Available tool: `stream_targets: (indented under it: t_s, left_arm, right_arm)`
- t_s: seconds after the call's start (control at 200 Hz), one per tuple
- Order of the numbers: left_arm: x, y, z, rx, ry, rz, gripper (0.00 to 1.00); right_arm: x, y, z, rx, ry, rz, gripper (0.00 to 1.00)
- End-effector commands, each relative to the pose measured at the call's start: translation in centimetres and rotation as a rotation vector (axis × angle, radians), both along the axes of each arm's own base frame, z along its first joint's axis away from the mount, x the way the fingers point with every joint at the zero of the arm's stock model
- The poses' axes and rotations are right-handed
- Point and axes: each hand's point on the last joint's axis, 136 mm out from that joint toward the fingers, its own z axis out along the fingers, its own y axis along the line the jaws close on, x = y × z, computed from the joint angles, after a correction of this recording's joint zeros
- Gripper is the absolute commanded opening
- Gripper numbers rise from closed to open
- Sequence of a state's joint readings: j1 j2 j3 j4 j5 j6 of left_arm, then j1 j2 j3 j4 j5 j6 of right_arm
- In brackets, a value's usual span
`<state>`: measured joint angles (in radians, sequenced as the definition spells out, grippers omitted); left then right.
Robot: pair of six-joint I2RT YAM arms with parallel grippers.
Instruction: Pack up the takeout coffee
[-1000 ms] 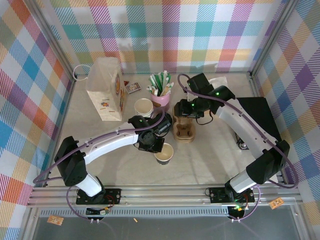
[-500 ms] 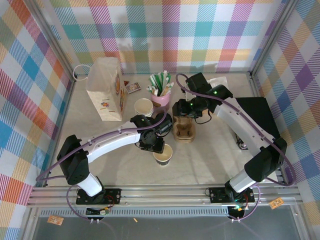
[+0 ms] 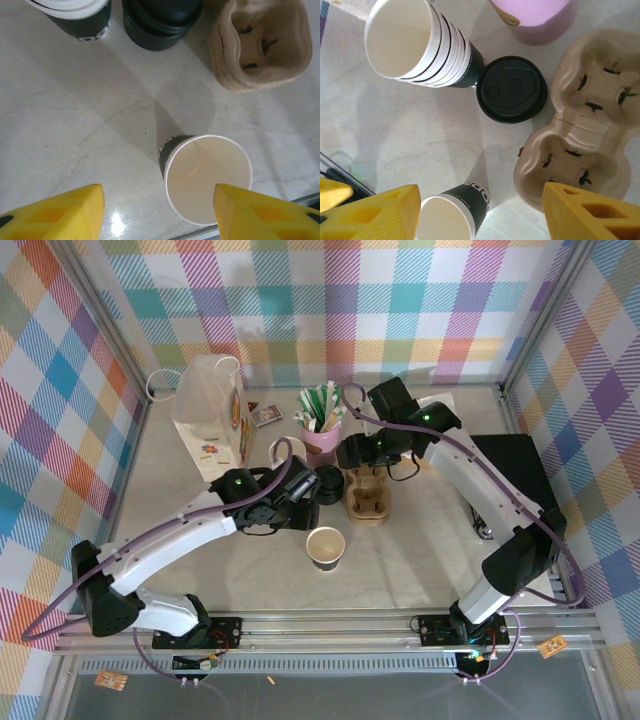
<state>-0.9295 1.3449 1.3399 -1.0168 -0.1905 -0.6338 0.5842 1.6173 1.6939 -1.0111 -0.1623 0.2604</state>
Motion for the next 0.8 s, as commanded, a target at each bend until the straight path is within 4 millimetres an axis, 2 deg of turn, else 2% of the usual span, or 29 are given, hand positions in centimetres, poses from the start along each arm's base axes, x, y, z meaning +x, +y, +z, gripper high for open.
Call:
stream_targets:
  t_s: [0.0, 0.04, 0.16, 0.33, 0.455, 0.64, 0.795]
  left_arm:
    - [0.7, 2.6, 0.2, 0.001, -0.024, 0.128, 0.59]
    - [0.7, 3.2, 0.4, -0.013, -0.031, 0.155, 0.60]
    - [1.0, 5.3, 0.9, -0.045, -0.063, 0.239, 0.71]
    - [1.3, 8.2, 1.3, -0.084, -0.132, 0.314, 0.80]
    - [1.5, 9.9, 1.8, -0.106, -0.171, 0.366, 0.89]
    - [1.7, 10.6, 2.3, -0.098, -0.176, 0.362, 0.94]
    - [2.1, 10.2, 1.3, -0.032, -0.186, 0.265, 0.95]
  right_arm:
    - [0.4, 1.3, 0.1, 0.002, -0.047, 0.118, 0.69]
    - [0.5, 1.6, -0.1, 0.001, -0.054, 0.143, 0.72]
    - [0.9, 2.3, -0.2, -0.010, -0.098, 0.241, 0.79]
    - [0.9, 3.8, -1.5, 0.015, -0.162, 0.408, 0.86]
    - [1.6, 4.3, -2.4, 0.015, -0.181, 0.431, 0.89]
    - [2.6, 4.9, -4.3, 0.012, -0.157, 0.408, 0.94]
    - [3.4, 4.6, -7.7, -0.037, -0.106, 0.372, 0.94]
